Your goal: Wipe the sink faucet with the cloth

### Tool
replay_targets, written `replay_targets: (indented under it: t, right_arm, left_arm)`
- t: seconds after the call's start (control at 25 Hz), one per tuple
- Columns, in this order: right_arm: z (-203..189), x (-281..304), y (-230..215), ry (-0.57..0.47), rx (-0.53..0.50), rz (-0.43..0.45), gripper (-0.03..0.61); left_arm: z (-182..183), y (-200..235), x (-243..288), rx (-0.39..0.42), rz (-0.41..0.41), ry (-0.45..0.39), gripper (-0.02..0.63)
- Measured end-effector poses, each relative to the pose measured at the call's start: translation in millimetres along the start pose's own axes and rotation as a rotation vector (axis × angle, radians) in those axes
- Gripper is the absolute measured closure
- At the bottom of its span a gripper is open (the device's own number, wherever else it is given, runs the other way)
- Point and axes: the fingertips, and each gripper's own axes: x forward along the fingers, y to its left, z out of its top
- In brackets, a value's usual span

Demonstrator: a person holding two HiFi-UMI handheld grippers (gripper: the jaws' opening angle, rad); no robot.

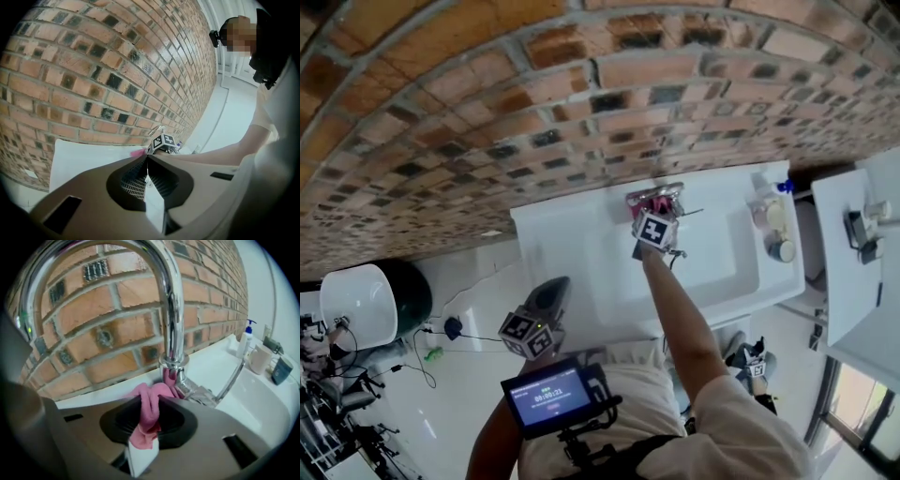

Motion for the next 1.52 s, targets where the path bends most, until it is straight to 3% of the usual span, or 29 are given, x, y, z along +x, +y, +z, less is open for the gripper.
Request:
replay_targets:
  t: [0.4,0.56,0.68,0.88,1.52]
  right_arm:
    - [0.5,22.0,-1.0,0.028,0.031,-0.027,0.477]
    - [-6.8,34.4,-9.4,0.069,0.149,-0.033,0.477]
    - [-25.1,29.0,-14.5,0.179,0.255,-0.065,0.479]
    - [22.3,6.9,-18.4,-0.017,0.255,-0.018,0.48]
    - [62.6,-52.2,-20.1,-0.215,0.301,0.144,0.491]
  left_arm:
    - [-0.8,1.4,6.1,-0.007,0.004,-0.002,0.611]
    - [-4.4,1.1,5.2,-0.023,0.009,-0.001,0.611]
    - [-4.8,-0.3,4.2,-0.027,0.01,-0.003,0.611]
    - [-1.7,-1.5,4.4,-0.023,0.008,-0.014,0.611]
    - [-0.9,-2.8,-0.9,-0.003,0.009,-0.019,0.611]
